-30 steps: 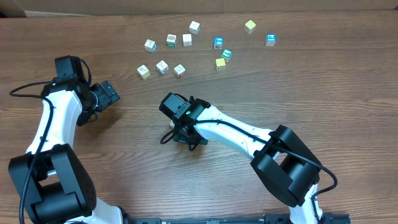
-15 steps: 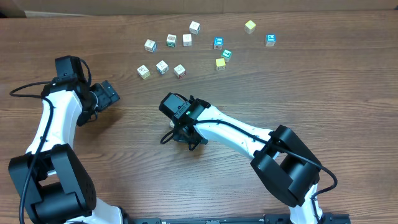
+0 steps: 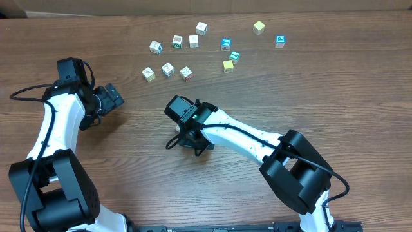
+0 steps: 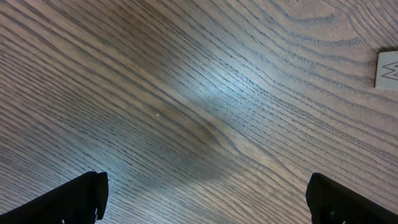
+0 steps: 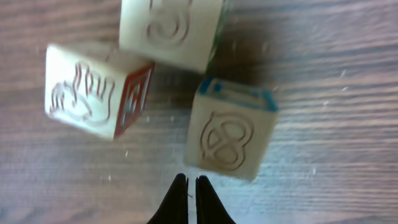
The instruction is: Form a circle
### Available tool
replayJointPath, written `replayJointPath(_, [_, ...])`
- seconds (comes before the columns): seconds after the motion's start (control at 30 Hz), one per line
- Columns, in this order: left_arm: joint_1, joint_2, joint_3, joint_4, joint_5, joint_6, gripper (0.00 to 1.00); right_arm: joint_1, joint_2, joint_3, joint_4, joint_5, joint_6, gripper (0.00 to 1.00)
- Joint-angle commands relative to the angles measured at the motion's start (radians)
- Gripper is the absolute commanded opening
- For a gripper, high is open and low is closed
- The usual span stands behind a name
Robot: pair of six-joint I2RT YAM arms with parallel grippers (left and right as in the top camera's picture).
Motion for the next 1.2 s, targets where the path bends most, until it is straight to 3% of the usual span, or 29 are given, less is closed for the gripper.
replayJointPath(0.0, [-0.001,0.006,0.003,0.000,0.008,-0.006,1.00,-0.011,-0.021,0.063,-0.034,-0.064,-0.090,0.04])
replayJointPath(0.2, [-0.001,0.006,0.003,0.000,0.008,-0.006,0.99,-0.053,-0.026,0.201,-0.053,-0.095,-0.268,0.04])
replayJointPath(0.53, [-0.001,0.006,0.003,0.000,0.008,-0.006,1.00,-0.085,-0.022,0.225,0.102,-0.089,-0.349,0.04])
replayJointPath(1.17, [-0.001,0.006,0.003,0.000,0.008,-0.006,1.00,0.035,0.074,0.225,0.172,0.086,-0.479,0.04])
